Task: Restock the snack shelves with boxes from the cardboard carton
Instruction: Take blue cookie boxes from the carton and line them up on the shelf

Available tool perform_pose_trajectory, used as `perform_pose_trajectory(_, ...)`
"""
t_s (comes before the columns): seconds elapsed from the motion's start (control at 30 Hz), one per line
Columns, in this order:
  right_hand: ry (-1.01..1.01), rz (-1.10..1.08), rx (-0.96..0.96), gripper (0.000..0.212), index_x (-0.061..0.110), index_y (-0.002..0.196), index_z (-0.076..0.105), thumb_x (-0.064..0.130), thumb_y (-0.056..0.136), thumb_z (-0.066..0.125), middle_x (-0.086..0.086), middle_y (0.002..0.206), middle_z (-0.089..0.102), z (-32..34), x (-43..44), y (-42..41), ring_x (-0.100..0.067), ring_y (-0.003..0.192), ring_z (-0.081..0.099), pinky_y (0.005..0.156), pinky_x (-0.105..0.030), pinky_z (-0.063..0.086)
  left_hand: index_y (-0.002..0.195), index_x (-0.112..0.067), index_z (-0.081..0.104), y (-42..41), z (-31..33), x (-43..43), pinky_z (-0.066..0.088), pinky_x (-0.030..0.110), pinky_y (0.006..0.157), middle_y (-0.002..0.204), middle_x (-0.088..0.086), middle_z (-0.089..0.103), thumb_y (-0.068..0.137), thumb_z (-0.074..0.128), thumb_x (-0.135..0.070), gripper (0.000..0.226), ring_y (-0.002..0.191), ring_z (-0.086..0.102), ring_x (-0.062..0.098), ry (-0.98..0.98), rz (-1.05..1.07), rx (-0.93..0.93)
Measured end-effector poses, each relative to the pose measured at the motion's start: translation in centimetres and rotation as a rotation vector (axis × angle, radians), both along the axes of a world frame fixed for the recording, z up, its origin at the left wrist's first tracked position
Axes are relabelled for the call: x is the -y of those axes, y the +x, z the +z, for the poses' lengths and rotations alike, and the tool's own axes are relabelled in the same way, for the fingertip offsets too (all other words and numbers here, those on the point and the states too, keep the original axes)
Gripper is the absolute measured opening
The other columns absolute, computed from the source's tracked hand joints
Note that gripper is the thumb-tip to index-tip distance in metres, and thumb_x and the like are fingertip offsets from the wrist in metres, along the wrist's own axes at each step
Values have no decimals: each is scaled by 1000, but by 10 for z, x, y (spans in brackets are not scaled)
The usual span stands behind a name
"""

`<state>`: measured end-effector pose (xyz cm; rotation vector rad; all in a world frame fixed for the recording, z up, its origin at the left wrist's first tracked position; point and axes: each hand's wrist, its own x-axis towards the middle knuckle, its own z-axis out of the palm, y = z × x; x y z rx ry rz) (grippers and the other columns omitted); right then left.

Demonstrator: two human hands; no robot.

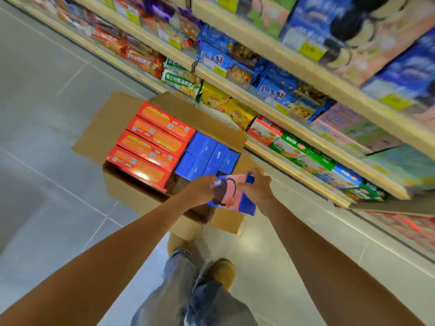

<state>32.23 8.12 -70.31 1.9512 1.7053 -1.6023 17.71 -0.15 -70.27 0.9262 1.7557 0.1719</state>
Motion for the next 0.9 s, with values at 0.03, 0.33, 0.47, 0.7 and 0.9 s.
perform_pose_trajectory(0.03, -19, -26, -46, 43, 14, 121, 46, 7, 82, 64, -9, 114, 39, 22, -7, 4, -24, 88, 51, 71, -29, 42, 128, -4, 47, 2, 21, -9, 43, 30, 88, 139, 12, 47, 92, 41, 0, 36, 118, 50, 27, 26, -7, -16)
perform_pose_trajectory(0.33, 2, -23, -318, 50, 21, 119, 51, 5, 77, 73, -9, 112, 59, 240, -68, 27, -20, 81, 58, 63, -28, 45, 146, -11, 30, 20, 250, -86, 30, 24, 101, 152, 5, 31, 95, 52, -26, 57, 135, 36, 21, 271, -228, -24)
perform_pose_trajectory(0.47, 85, -14, -415, 42, 21, 118, 53, 7, 82, 68, 3, 105, 55, 345, -91, 34, -12, 80, 56, 66, -28, 47, 125, -13, 51, 11, 331, -108, 45, 45, 89, 121, 17, 58, 73, 59, -64, 74, 109, 57, 30, 276, -292, 65)
perform_pose_trajectory(0.7, 318, 44, -545, 41, 27, 114, 57, 11, 79, 71, -3, 131, 54, 501, -127, 46, -24, 113, 56, 92, -41, 49, 128, -7, 51, 9, 477, -128, 47, 9, 77, 121, 6, 60, 96, 52, -19, 35, 101, 57, 9, 563, -278, 79)
perform_pose_trajectory(0.9, 474, 51, -596, 46, 21, 115, 55, 22, 74, 73, -3, 115, 59, 610, -136, 35, -22, 98, 61, 79, -35, 50, 124, -19, 56, 5, 575, -142, 41, 16, 85, 116, -8, 59, 95, 53, -30, 32, 109, 53, 6, 852, -214, -50)
